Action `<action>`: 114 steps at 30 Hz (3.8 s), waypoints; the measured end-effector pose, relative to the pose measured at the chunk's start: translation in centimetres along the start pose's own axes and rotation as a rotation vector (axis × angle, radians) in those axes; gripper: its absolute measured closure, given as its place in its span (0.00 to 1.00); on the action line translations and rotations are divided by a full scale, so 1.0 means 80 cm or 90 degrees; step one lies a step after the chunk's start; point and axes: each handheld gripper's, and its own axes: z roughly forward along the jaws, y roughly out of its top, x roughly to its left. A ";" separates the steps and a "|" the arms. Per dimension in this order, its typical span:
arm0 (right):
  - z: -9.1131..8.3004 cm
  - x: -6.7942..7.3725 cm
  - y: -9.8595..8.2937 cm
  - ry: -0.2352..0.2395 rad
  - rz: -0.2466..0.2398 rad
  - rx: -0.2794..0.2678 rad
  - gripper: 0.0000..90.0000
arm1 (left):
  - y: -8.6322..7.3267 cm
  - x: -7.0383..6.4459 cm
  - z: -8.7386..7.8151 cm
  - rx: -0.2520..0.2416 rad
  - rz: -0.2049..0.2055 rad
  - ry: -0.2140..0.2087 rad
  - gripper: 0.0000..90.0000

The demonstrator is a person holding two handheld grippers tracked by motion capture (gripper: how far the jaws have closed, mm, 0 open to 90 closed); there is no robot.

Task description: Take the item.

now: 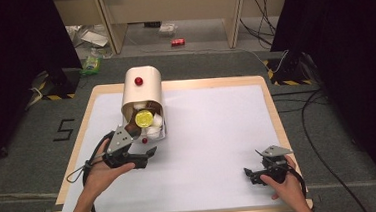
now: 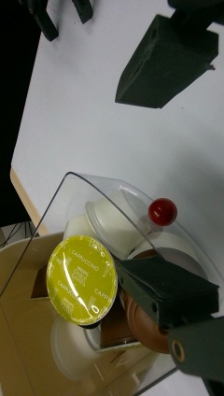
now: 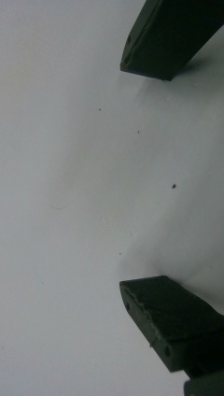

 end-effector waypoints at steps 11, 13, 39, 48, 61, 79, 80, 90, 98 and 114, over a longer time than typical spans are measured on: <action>0.000 0.000 0.000 0.000 0.000 0.000 0.00 | -0.001 -0.002 -0.002 0.008 0.004 -0.002 0.18; 0.000 0.000 0.000 0.000 0.000 0.000 0.00 | 0.000 -0.002 -0.002 0.010 0.004 -0.004 0.18; 0.000 0.000 0.000 0.000 -0.001 0.000 0.00 | 0.031 0.031 -0.001 -0.007 -0.022 0.043 0.21; 0.000 0.000 0.000 0.000 -0.002 0.000 0.00 | 0.044 0.042 0.020 0.010 -0.030 0.062 0.25; 0.000 0.000 0.000 0.000 0.000 0.000 0.00 | 0.049 0.052 0.042 0.031 -0.044 0.081 0.28; 0.000 0.000 0.000 0.000 -0.001 0.000 0.00 | 0.045 0.059 0.060 0.055 -0.062 0.057 0.38; 0.000 0.000 0.000 0.000 0.000 0.000 0.00 | 0.045 0.058 0.060 0.060 -0.060 0.056 0.44; 0.000 0.000 0.000 0.000 -0.001 0.000 0.00 | 0.049 0.061 0.052 0.045 -0.071 0.040 0.45; 0.000 0.000 0.000 0.000 -0.001 0.000 0.00 | 0.054 0.066 0.035 0.038 -0.077 0.022 0.45; 0.000 0.000 0.000 0.000 -0.001 0.000 0.00 | 0.060 0.084 -0.005 0.021 -0.080 0.034 0.45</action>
